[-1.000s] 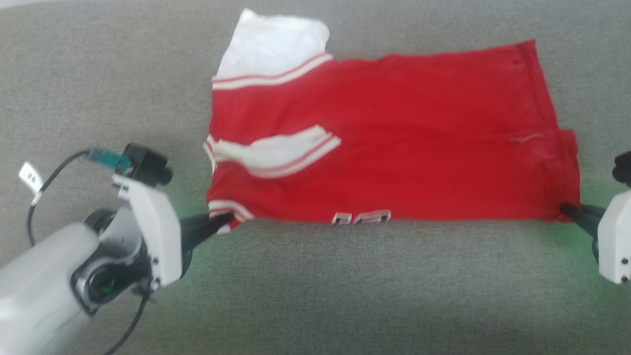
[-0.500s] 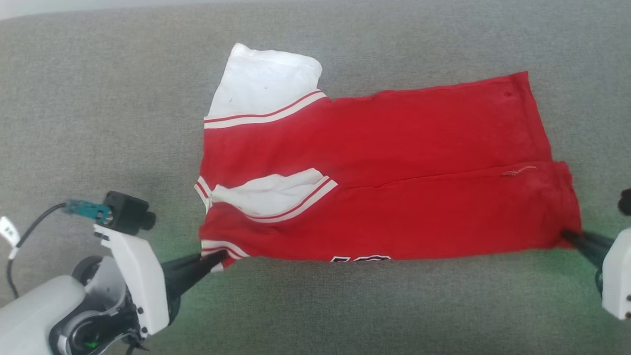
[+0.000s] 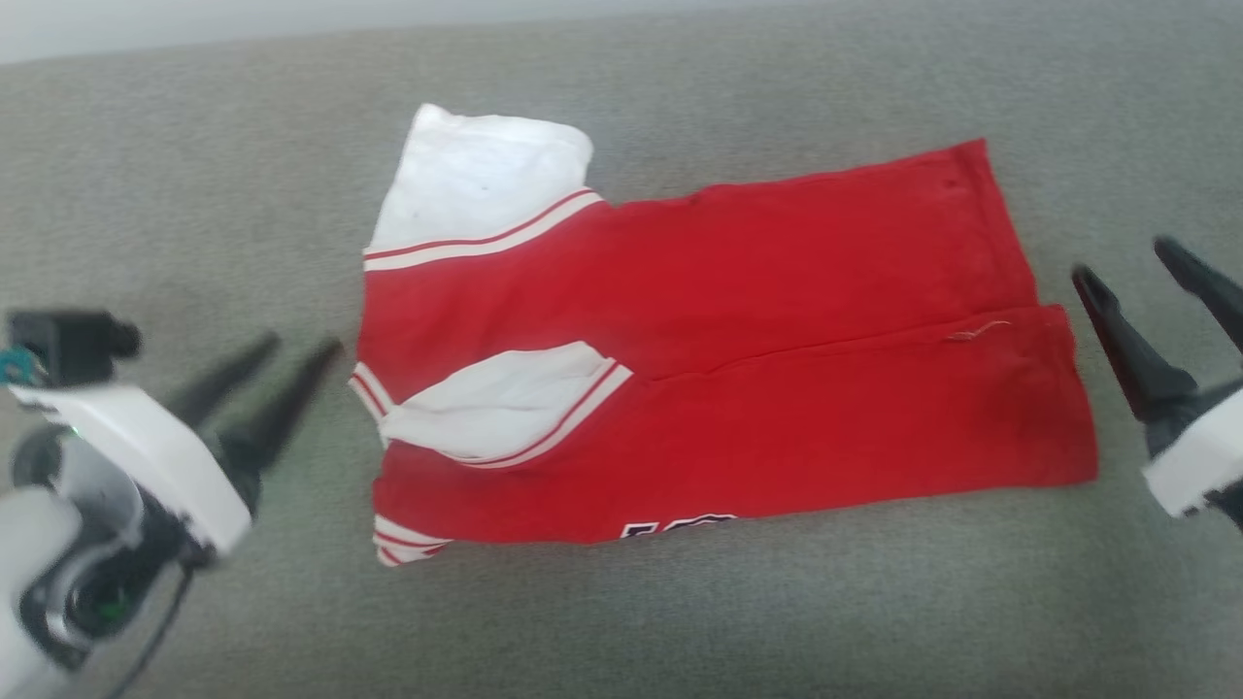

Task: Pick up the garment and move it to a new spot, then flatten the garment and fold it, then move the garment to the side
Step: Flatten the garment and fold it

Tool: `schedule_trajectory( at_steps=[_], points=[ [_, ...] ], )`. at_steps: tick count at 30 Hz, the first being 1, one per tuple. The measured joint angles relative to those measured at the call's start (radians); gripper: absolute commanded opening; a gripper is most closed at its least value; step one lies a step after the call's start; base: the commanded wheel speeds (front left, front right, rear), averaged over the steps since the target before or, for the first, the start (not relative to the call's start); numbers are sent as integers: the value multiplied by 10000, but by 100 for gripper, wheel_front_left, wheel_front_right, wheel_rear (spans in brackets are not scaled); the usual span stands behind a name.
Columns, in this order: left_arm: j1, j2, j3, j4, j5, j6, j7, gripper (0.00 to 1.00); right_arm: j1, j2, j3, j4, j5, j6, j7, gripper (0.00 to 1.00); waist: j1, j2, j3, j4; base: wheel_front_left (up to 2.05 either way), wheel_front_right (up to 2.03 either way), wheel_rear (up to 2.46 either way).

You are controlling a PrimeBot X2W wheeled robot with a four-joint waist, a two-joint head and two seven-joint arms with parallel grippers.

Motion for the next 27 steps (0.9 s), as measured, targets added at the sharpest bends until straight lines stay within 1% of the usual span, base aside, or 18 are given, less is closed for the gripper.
schedule_trajectory(
  at_steps=[2,4,7,8,12,14,17,20,24,27],
  points=[
    [-261,-201,201,460,184,73,-372,100,-276,288,107,65,-232,2,-729,100,0,0,14,-140,0,0,0],
    [-647,-546,418,1032,259,86,-681,100,-505,644,209,159,-341,0,-1354,100,0,0,46,-297,0,0,0],
    [-1567,-1066,568,2107,627,234,-796,100,-788,1116,249,299,-508,0,-2205,100,0,0,128,-552,0,0,0],
    [-1917,-1246,593,2541,775,376,-777,100,-872,1285,215,313,-523,0,-2456,100,0,0,163,-648,0,0,0],
    [-3323,-1825,362,4167,1337,587,-171,100,-1071,1732,255,343,-608,0,-3062,100,0,0,335,-1091,0,0,0],
    [-4041,-2073,368,5005,1392,604,274,100,-1139,1900,418,374,-606,0,-3156,100,0,0,450,-1363,0,0,0],
    [-5023,-2222,61,6149,1687,612,1185,100,-1352,2086,709,497,-566,0,-3262,100,0,0,674,-1820,0,0,0],
    [-5996,-2314,-426,7227,2151,614,2454,100,-1578,2180,955,784,-483,0,-3398,100,0,0,955,-2280,0,0,0],
    [-6679,-2640,-830,8180,1902,523,4943,100,-1689,2194,1214,1106,-297,0,-3505,100,0,0,1305,-2823,0,0,0],
    [-7178,-2516,-1126,8636,1870,523,6577,100,-1758,2188,1383,1275,-199,0,-3582,100,0,0,1533,-3151,0,0,0]
  ],
)
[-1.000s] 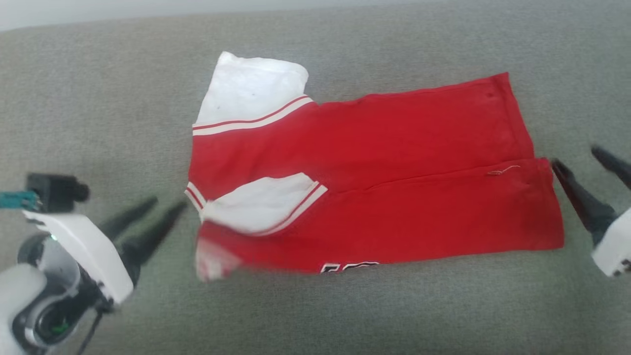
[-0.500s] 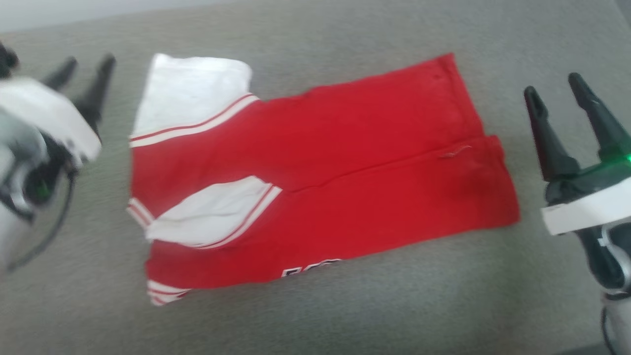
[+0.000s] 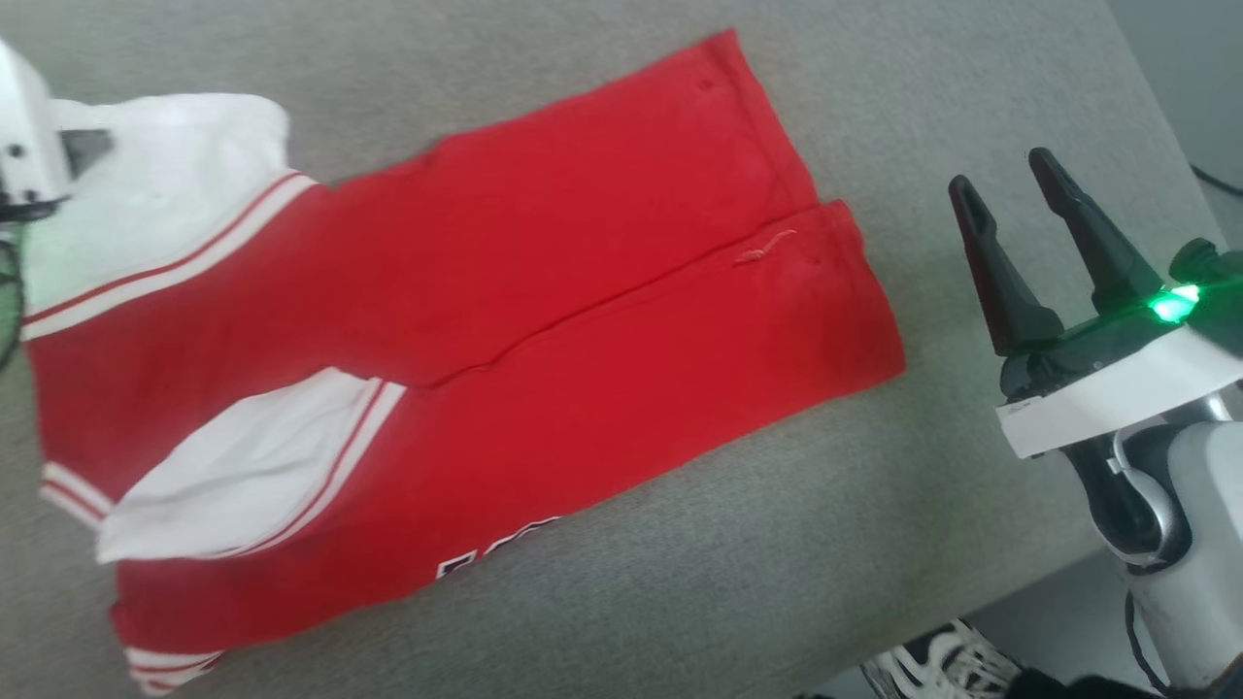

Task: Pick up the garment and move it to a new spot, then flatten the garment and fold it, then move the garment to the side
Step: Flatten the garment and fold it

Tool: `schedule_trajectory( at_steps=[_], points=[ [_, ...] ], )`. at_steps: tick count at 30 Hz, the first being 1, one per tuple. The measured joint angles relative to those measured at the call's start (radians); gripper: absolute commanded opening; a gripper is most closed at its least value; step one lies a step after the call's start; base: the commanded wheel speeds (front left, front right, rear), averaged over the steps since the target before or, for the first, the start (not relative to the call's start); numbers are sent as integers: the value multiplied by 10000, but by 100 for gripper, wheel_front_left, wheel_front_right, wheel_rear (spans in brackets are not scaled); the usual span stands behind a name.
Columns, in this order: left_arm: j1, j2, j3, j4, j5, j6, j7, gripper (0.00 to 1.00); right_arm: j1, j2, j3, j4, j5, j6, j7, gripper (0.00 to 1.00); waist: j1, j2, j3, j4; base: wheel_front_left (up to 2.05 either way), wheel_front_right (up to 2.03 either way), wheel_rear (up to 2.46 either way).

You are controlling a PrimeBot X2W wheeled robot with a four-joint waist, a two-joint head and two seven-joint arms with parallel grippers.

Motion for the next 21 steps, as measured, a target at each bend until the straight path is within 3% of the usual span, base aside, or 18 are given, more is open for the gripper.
schedule_trajectory(
  at_steps=[8,9,11,15,21],
  points=[
    [-886,278,-324,380,54,-59,1904,100,-122,-69,234,291,265,0,-142,100,0,0,482,-429,0,0,0],
    [-945,278,-314,372,6,-136,2134,74,-136,-107,265,336,318,0,-92,100,0,0,505,-410,0,0,0],
    [-1007,207,-259,303,-230,-194,2472,0,-508,-318,533,405,387,0,198,100,0,1,566,-300,0,0,0],
    [-1044,-40,-125,194,-345,-253,2330,0,-1476,-681,1200,527,662,0,955,100,0,0,697,-88,0,0,0],
    [-1409,-458,-138,38,-351,-449,2362,0,-3754,-1112,2282,1732,1244,2,2518,100,0,0,1003,370,0,0,0]
  ],
)
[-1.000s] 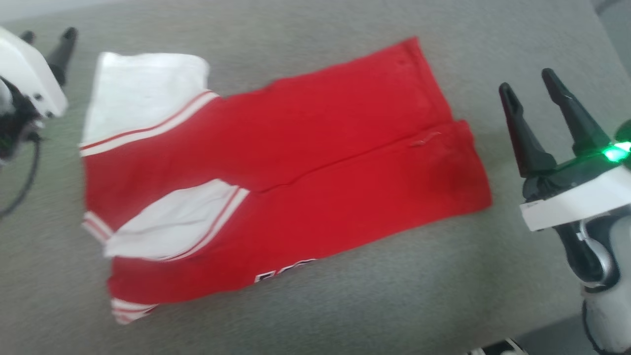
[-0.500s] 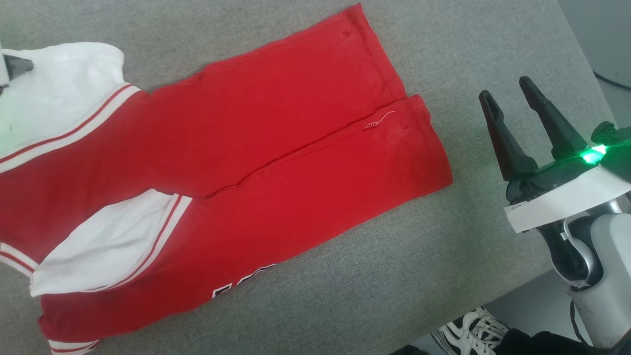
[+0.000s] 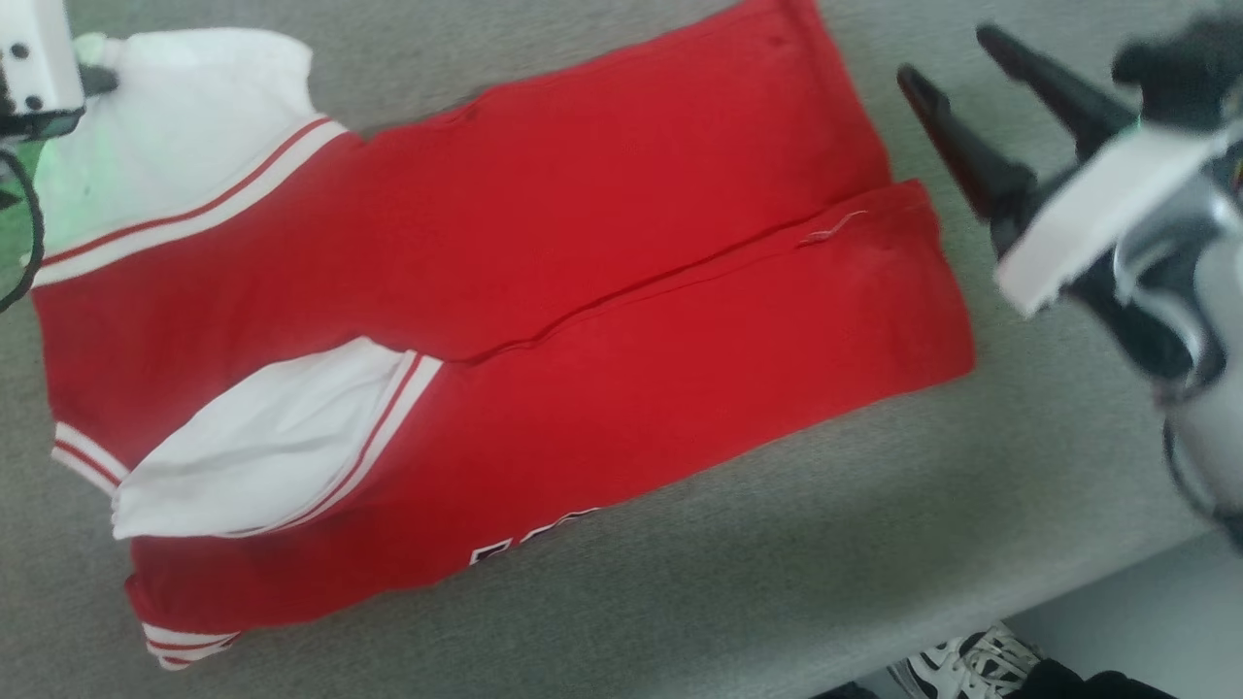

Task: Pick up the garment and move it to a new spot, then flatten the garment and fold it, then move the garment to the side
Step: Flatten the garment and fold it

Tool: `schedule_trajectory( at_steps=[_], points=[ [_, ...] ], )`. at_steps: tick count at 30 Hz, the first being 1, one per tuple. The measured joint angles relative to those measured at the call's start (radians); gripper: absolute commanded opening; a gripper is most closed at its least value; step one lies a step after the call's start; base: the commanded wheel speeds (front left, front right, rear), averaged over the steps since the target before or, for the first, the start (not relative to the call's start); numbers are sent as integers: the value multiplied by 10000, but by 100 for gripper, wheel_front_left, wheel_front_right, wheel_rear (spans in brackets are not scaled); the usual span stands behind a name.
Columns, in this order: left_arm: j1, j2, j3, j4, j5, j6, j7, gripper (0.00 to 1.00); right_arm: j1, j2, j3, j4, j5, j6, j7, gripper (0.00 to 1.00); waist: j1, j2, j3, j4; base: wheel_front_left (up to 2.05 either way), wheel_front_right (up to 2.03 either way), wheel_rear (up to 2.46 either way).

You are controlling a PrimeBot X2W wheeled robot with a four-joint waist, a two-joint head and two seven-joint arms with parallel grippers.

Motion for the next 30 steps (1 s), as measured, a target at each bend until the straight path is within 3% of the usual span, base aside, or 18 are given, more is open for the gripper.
schedule_trajectory(
  at_steps=[9,17,18,19,20,30],
  points=[
    [-490,-807,138,-173,-17,-420,-437,0,-3124,-272,1751,3145,1302,-2,2474,100,1,0,547,913,0,0,0],
    [-788,-1235,178,-134,-17,-832,-706,0,-4338,-301,2951,4123,2395,-4,4328,100,0,0,926,1456,0,0,0],
    [-801,-1275,194,-128,-17,-894,-786,0,-4402,-362,3049,4130,2474,-8,4341,66,0,0,947,1498,0,0,0],
    [-800,-1317,217,-107,-23,-938,-865,0,-4424,-414,3120,4123,2568,-10,4328,39,0,0,959,1540,0,0,0],
    [-799,-1377,232,-82,-31,-980,-949,0,-4446,-460,3185,4103,2696,-10,4280,0,0,0,958,1588,0,0,0],
    [475,-2163,748,-207,-859,-1461,-2479,0,-3608,-974,3977,4376,3494,-2,3214,0,1,0,-324,2074,0,0,0]
  ],
)
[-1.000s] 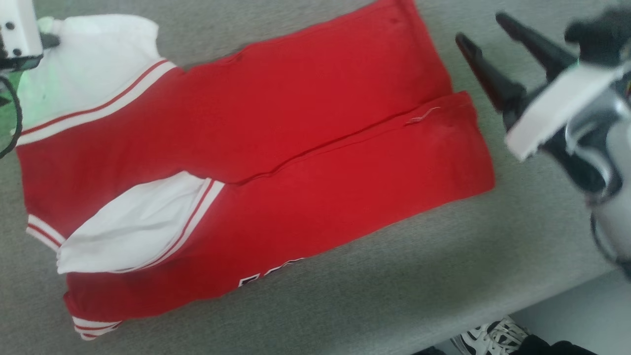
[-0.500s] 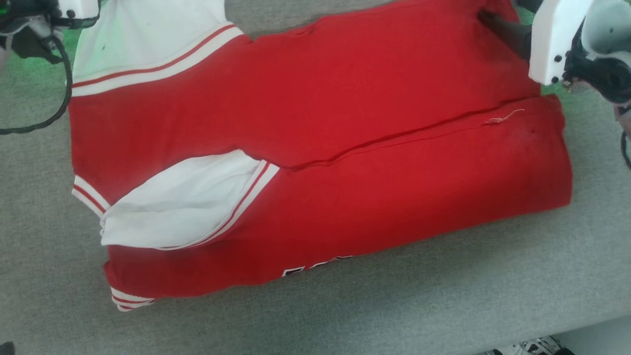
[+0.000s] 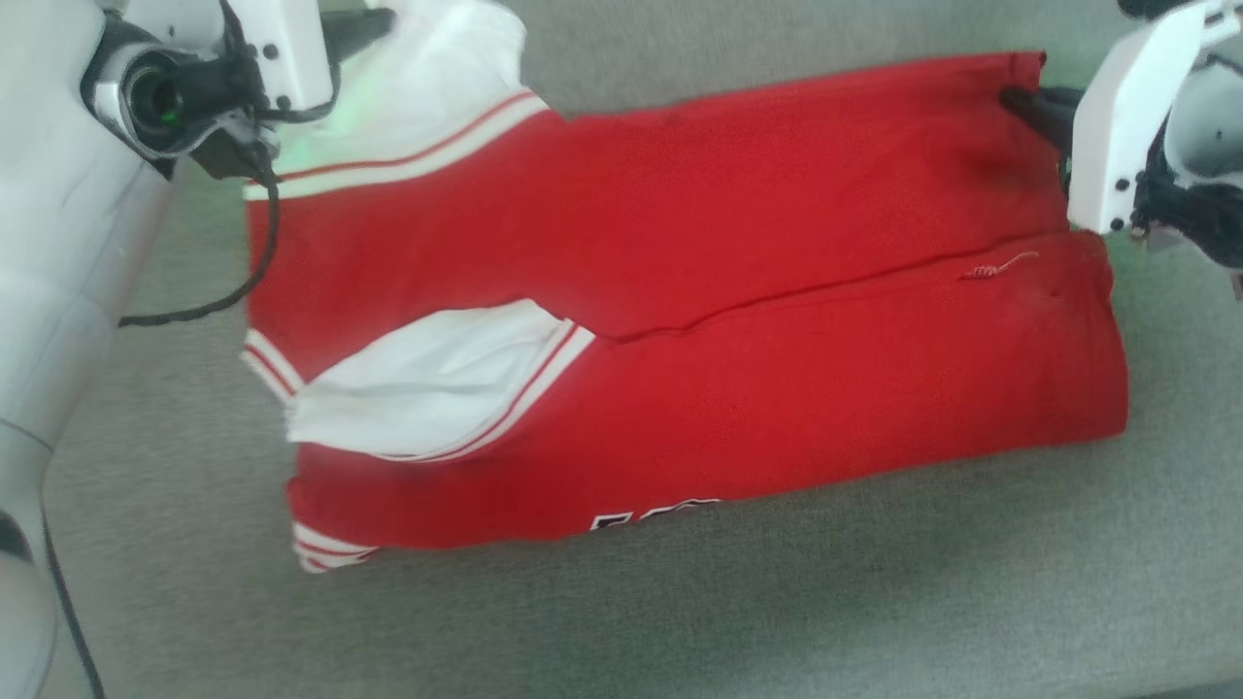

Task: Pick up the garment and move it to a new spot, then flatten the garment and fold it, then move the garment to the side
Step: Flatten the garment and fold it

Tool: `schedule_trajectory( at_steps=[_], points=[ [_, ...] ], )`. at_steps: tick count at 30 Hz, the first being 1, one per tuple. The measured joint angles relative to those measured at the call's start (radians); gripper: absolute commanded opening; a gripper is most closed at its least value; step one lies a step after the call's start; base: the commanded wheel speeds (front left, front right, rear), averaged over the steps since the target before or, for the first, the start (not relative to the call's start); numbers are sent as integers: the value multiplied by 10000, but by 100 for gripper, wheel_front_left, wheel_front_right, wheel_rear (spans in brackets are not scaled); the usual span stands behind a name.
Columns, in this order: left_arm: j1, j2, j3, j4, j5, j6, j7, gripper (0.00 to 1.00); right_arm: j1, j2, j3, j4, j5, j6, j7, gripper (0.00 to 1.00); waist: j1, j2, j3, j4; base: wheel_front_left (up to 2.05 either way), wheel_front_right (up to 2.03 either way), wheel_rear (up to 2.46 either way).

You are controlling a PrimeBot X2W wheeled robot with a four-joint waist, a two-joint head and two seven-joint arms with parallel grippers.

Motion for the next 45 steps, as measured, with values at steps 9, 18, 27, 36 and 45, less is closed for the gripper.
schedule_trajectory(
  at_steps=[9,18,27,36,45],
  points=[
    [1290,683,301,-2775,-763,-29,-727,0,1006,-1175,265,-759,639,0,-694,0,0,0,-1335,695,0,0,0],
    [4177,2027,-13,-6071,-1030,-31,-2004,0,2779,-2587,558,-2132,1112,0,-1264,0,0,0,-2417,1429,0,0,0],
    [7235,3390,119,-8084,-1369,-36,-3975,0,4749,-3313,290,-2861,1620,0,-2056,0,0,0,-2969,1686,0,0,0],
    [8611,3526,-42,-8307,-1634,228,-4784,0,5720,-3221,-109,-2736,1732,0,-2610,0,-1,0,-2658,1703,0,0,0],
    [8403,2535,-769,-6441,-397,328,-4922,0,5744,-2761,-265,-2188,1218,2,-2709,0,0,0,-2277,1595,0,0,0]
  ],
)
